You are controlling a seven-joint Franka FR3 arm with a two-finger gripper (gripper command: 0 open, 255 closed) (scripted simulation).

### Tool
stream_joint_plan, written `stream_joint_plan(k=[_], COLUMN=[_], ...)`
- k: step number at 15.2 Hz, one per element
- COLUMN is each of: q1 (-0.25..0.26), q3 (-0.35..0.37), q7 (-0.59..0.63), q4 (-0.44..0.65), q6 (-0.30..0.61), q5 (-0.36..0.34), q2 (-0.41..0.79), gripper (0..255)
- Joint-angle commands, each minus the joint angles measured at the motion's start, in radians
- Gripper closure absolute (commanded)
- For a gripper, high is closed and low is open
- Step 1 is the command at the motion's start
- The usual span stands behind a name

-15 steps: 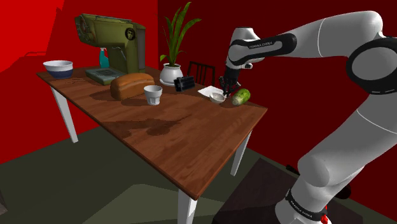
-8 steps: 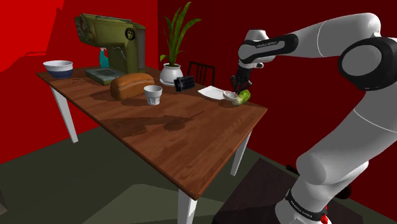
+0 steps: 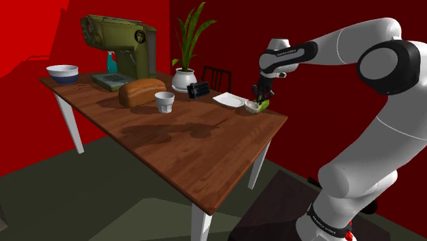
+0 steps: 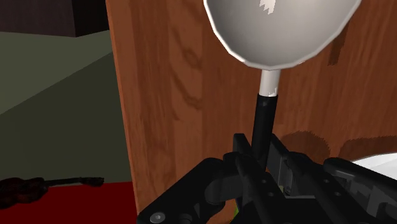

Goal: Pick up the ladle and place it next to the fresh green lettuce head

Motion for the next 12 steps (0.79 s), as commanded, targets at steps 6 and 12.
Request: stream_joint_plan(k=[6,12], q1=[0.0,-0.001], q3=[0.0,0.0], q7=[0.005,0.01], q4=[-0.068,-0.118], q6=[0.092,0.171], q5=[-0.004,-0.008], q2=[0.024,0.053], gripper=[255,255])
